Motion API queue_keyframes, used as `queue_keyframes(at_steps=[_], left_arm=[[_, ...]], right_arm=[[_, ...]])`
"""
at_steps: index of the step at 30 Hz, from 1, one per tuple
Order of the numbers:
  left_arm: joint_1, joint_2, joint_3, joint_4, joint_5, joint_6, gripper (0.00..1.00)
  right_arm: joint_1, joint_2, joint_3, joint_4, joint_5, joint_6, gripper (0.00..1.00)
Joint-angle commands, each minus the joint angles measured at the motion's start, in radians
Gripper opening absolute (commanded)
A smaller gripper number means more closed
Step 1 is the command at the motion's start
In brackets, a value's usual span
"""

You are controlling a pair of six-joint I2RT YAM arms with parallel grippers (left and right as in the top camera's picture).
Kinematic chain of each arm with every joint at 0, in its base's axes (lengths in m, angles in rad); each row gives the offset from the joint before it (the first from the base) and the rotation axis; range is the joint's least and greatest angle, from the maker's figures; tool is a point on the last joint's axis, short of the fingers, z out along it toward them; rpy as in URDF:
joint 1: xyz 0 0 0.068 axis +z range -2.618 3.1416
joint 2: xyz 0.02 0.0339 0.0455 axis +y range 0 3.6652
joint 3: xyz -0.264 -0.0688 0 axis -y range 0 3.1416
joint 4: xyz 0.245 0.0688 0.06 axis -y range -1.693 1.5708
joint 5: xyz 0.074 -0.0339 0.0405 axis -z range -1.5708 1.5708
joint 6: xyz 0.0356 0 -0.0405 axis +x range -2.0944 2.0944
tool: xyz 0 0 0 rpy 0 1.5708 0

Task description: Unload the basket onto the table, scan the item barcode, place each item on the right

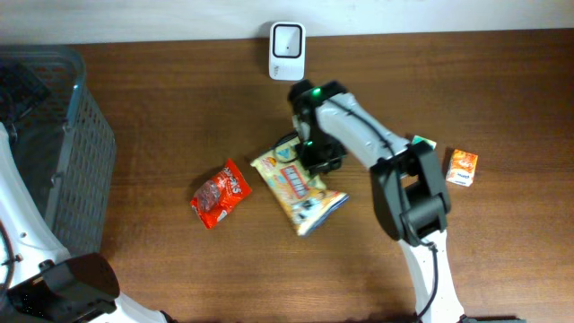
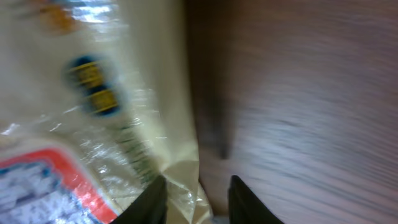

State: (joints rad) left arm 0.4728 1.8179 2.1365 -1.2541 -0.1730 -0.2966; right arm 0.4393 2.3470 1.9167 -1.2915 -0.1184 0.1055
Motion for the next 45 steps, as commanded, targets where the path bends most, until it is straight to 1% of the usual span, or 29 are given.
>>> queue_keyframes(at_steps=[1,2,7,8,10,11,12,15,18,20,21,23,25,29,32,33,35,36,39,40,42,43,44,45], left_arm=[[0.002,-0.001,-0.001,-0.002,-0.004,-0.01,0.99],[0.002,-0.001,-0.001,-0.002,-0.005,-0.01,0.99],[0.002,-0.001,-0.001,-0.002,-0.004,-0.01,0.99],[0.002,-0.001,-0.001,-0.002,-0.004,-0.01,0.99],[0.002,-0.001,-0.001,-0.002,-0.004,-0.01,0.99],[0.002,-0.001,-0.001,-0.002,-0.004,-0.01,0.99],[0.002,-0.001,-0.001,-0.002,-0.004,-0.01,0.99],[0.002,-0.001,-0.001,-0.002,-0.004,-0.01,0.99],[0.002,-0.001,-0.001,-0.002,-0.004,-0.01,0.99],[0.002,-0.001,-0.001,-0.002,-0.004,-0.01,0.99],[0.002,-0.001,-0.001,-0.002,-0.004,-0.01,0.99],[0.002,-0.001,-0.001,-0.002,-0.004,-0.01,0.99],[0.002,-0.001,-0.001,-0.002,-0.004,-0.01,0.99],[0.002,-0.001,-0.001,-0.002,-0.004,-0.01,0.99],[0.002,-0.001,-0.001,-0.002,-0.004,-0.01,0.99],[0.002,-0.001,-0.001,-0.002,-0.004,-0.01,0.99],[0.002,-0.001,-0.001,-0.002,-0.004,-0.01,0.99],[0.002,-0.001,-0.001,-0.002,-0.004,-0.01,0.99],[0.002,-0.001,-0.001,-0.002,-0.004,-0.009,0.99],[0.002,-0.001,-0.001,-0.002,-0.004,-0.01,0.99],[0.002,-0.001,-0.001,-0.002,-0.004,-0.01,0.99],[0.002,-0.001,-0.001,-0.002,-0.004,-0.01,0.99],[0.002,-0.001,-0.001,-0.002,-0.004,-0.01,0.99],[0.002,-0.001,-0.001,-0.002,-0.004,-0.01,0.99]], right_arm=[[-0.031,-0.016,0.007,-0.017,0.01,-0.036,0.38],[-0.027,-0.036,0.028,-0.023,0.026,-0.058,0.4],[0.033,-0.1,0.163,-0.075,0.129,-0.134,0.41],[0.051,-0.109,0.187,-0.092,0.141,-0.154,0.45],[0.106,-0.119,0.224,-0.135,0.153,-0.205,0.61],[0.134,-0.119,0.225,-0.154,0.153,-0.207,0.68],[0.157,-0.116,0.224,-0.176,0.149,-0.207,0.72],[0.226,-0.113,0.167,-0.2,0.155,-0.207,0.73],[0.269,-0.112,0.065,-0.144,0.213,-0.211,0.73],[0.275,-0.111,0.006,-0.101,0.232,-0.22,0.73],[0.28,-0.111,-0.032,-0.067,0.232,-0.248,0.73],[0.28,-0.111,-0.082,-0.018,0.232,-0.286,0.78],[0.28,-0.111,-0.111,0.01,0.232,-0.293,0.81],[0.281,-0.111,-0.185,0.054,0.246,-0.338,0.82],[0.28,-0.111,-0.237,0.071,0.331,-0.337,0.82],[0.28,-0.111,-0.258,0.079,0.363,-0.337,0.81],[0.279,-0.111,-0.28,0.089,0.38,-0.336,0.75],[0.277,-0.111,-0.29,0.096,0.382,-0.334,0.69],[0.273,-0.111,-0.289,0.095,0.381,-0.333,0.44],[0.273,-0.112,-0.282,0.094,0.381,-0.324,0.28],[0.274,-0.112,-0.257,0.088,0.381,-0.28,0.16],[0.274,-0.112,-0.236,0.074,0.38,-0.264,0.07],[0.274,-0.112,-0.208,0.055,0.374,-0.251,0.04],[0.274,-0.114,-0.171,0.03,0.351,-0.246,0.04]])
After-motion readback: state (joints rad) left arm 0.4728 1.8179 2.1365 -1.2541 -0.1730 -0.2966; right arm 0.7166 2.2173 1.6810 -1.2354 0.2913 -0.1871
